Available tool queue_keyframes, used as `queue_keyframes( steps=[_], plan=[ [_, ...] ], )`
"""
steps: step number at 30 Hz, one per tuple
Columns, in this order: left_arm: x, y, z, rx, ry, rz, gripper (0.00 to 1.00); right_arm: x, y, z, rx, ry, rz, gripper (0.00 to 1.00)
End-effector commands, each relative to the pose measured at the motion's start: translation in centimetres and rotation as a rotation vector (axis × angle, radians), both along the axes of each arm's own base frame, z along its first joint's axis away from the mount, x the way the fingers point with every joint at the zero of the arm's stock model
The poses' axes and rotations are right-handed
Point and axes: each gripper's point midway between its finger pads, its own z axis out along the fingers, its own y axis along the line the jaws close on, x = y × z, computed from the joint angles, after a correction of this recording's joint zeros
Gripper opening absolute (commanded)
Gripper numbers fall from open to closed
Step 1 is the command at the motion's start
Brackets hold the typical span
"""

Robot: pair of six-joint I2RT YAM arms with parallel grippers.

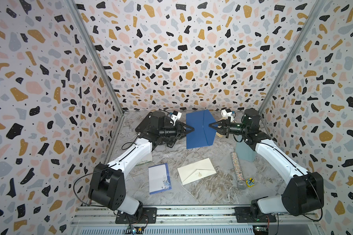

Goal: Take the letter paper out of the envelope
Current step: Pick up the envelope from the envelope.

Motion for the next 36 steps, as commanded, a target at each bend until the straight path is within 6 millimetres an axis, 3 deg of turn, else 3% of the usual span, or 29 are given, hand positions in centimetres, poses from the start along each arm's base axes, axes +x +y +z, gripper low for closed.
queue_keyframes(
  steps=[1, 9, 12, 15, 19, 29, 36],
  plan=[
    [0.2, -0.2, 2.3, -0.094, -0.047, -0.007, 0.34, -1.0, -0.1, 1.9, 0.035, -0.057, 0.026, 0.0],
    [0.4, -0.3, 2.5, -0.191, 0.002, 0.007, 0.0, -0.3, 0.0, 1.9, 0.059, -0.052, 0.007, 0.0],
    [0.9, 0.0, 3.6, -0.279, 0.022, 0.045, 0.0, 0.4, 0.0, 2.0, 0.081, -0.054, -0.016, 0.01],
    [1.6, 0.2, 5.3, -0.38, 0.035, 0.073, 0.0, 0.9, -0.2, 2.4, 0.106, -0.069, -0.056, 0.18],
    [2.1, 0.4, 7.1, -0.465, 0.052, 0.08, 0.0, 0.9, -0.3, 1.9, 0.095, -0.079, -0.083, 0.27],
    [2.2, 0.5, 8.5, -0.534, 0.072, 0.079, 0.0, 0.4, -0.7, -0.2, 0.072, -0.076, -0.12, 0.32],
    [2.2, -0.1, 7.7, -0.502, 0.086, 0.078, 0.0, -0.6, 1.5, 1.0, 0.121, -0.099, -0.071, 0.35]
  ],
)
